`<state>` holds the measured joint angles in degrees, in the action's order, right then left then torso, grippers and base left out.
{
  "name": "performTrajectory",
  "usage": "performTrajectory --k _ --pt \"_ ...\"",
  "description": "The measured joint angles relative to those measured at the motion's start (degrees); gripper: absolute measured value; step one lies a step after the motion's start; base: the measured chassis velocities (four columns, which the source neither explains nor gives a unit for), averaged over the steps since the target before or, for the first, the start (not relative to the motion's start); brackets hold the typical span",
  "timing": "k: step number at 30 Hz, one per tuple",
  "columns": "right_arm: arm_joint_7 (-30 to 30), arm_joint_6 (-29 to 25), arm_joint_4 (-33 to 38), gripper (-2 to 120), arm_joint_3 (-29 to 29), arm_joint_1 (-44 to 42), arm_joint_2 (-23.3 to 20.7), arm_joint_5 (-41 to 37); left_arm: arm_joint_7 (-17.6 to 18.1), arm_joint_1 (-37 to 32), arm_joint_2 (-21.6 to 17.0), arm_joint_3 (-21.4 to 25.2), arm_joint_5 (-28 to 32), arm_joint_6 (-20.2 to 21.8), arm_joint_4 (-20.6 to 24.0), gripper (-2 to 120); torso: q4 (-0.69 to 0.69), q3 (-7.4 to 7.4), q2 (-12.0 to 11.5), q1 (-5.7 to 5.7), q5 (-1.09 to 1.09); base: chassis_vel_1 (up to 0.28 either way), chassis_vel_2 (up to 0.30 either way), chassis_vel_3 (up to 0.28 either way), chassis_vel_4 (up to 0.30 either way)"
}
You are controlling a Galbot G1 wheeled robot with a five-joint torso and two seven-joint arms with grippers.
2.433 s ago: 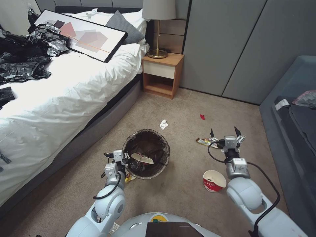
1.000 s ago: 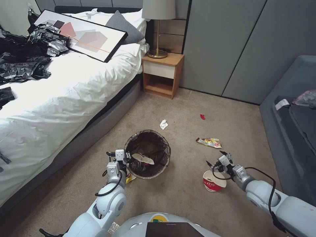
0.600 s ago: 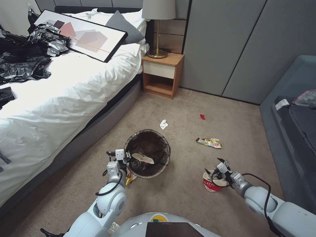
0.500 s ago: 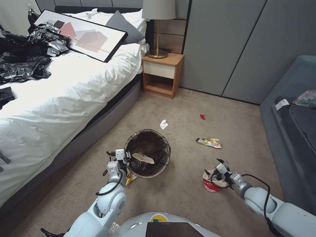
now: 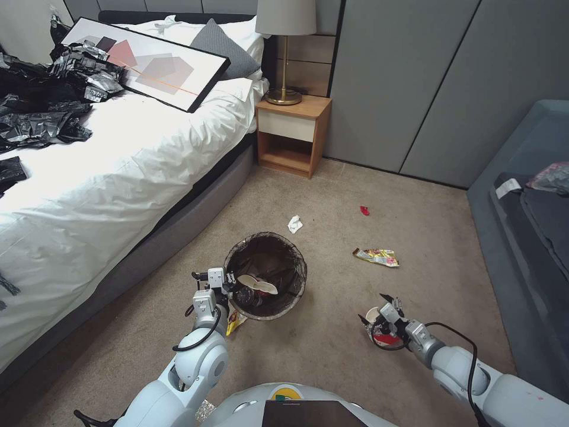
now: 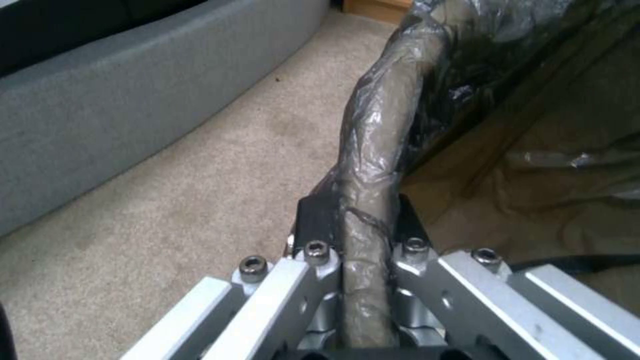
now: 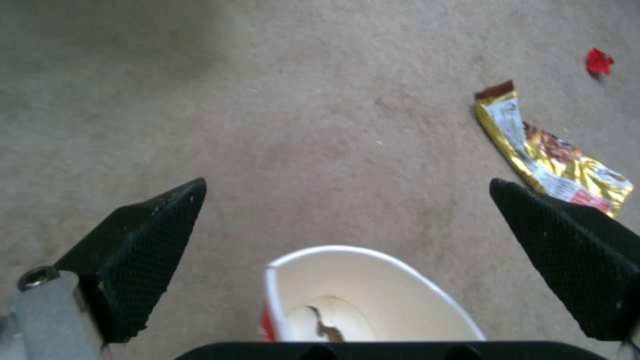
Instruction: Pick up the trash bin, then pick up the garbage from the floor and place it into the trash bin.
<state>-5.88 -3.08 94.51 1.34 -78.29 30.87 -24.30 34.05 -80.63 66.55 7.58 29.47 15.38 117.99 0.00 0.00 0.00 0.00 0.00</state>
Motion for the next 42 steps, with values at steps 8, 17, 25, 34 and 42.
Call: performTrajectory --k 8,17,25,34,42 --pt "-0.08 -0.03 1.50 100 0.35 -0.80 0.05 0.47 0.02 0.09 -0.10 0.10 0.02 -0.01 0.10 3 0.00 0.00 0.00 0.00 0.00 0.000 0.000 0.000 0.000" --pt "-0.37 0.33 -0.24 100 1.73 -1.42 1.77 -0.12 0.03 0.06 -0.21 0.07 0.05 -0.01 0.12 3 0.00 0.00 0.00 0.00 0.00 0.000 0.000 0.000 0.000" --pt "-0.57 0.47 -1.43 100 2.42 -1.58 3.07 -0.27 0.03 0.07 -0.20 -0.08 0.06 -0.01 0.12 3 0.00 0.00 0.00 0.00 0.00 0.000 0.000 0.000 0.000" --pt "-0.73 0.48 -5.45 100 3.22 -0.72 5.21 -0.48 0.05 0.12 -0.38 -0.04 0.13 -0.01 0.11 3 0.00 0.00 0.00 0.00 0.00 0.000 0.000 0.000 0.000" --pt "-0.65 0.14 -7.37 100 2.82 -0.53 5.64 -0.55 0.01 0.17 -0.24 -0.09 0.13 -0.03 -0.09 3 0.00 0.00 0.00 0.00 0.00 0.000 0.000 0.000 0.000"
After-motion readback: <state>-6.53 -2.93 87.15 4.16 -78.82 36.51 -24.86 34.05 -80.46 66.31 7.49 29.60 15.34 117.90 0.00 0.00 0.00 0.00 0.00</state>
